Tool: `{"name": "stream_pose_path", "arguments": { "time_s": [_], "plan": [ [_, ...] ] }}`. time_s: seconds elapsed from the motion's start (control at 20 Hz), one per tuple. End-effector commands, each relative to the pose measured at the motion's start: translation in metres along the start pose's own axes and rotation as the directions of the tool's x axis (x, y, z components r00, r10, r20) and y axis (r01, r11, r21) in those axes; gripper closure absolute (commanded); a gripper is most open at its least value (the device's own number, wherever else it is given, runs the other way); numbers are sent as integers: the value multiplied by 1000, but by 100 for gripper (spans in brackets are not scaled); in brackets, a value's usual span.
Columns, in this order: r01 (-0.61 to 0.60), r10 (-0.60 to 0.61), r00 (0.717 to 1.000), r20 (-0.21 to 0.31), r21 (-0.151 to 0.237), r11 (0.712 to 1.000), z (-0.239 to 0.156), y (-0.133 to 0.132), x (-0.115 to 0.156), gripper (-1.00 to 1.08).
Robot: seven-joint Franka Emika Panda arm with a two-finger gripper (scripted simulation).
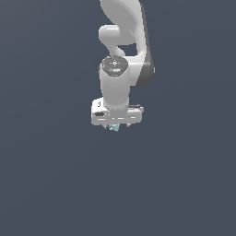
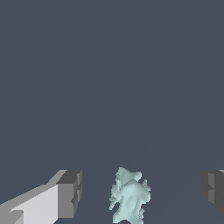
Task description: Pick up the object and move it to a goal position.
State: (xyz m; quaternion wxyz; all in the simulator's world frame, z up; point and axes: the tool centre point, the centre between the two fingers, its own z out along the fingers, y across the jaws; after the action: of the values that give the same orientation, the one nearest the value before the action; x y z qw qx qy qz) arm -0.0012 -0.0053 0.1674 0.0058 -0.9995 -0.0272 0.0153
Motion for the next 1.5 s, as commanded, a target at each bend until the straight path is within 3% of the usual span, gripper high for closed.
{"name": "stream_pose_path", "arguments": {
  "time_s": [0.0, 0.35, 1.0, 1.45],
  "plan": [
    [-10, 10, 1000, -1, 0, 1000, 4, 1, -4, -92],
    [-65, 65, 998, -8, -2, 998, 23, 3, -24, -92],
    [-215, 215, 976, -27, -4, 976, 69, 10, -89, -92],
    [-254, 253, 967, -32, -4, 967, 79, 12, -107, -92]
  ]
}}
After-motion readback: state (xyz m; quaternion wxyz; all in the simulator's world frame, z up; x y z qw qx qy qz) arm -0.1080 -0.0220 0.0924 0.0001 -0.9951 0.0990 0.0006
